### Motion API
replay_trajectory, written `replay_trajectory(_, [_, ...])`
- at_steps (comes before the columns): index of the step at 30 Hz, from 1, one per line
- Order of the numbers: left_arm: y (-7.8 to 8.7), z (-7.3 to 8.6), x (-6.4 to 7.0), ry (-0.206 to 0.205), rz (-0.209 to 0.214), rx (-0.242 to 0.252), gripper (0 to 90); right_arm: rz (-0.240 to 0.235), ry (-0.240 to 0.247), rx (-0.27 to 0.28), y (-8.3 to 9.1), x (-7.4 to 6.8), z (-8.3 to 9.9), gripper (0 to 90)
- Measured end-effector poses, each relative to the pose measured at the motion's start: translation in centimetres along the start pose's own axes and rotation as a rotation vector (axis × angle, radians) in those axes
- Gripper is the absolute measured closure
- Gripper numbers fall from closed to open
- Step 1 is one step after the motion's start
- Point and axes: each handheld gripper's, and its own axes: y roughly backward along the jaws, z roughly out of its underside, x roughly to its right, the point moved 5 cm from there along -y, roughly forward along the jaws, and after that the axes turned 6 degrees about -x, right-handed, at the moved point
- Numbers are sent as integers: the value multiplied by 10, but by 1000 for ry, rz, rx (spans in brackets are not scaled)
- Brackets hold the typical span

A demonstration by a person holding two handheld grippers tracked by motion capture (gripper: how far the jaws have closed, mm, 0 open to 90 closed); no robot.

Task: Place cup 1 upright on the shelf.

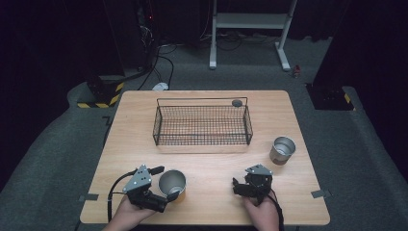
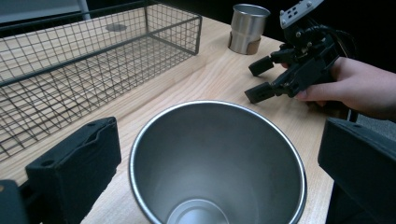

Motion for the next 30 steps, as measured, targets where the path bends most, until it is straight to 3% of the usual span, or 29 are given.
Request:
replay_trajectory(23, [-21, 27, 1, -24, -25, -58, 0, 1, 1, 2, 0, 0, 0, 89])
replay_trajectory(30, [-25, 30, -2, -11, -34, -69, 0, 0, 1, 1, 0, 0, 0, 89])
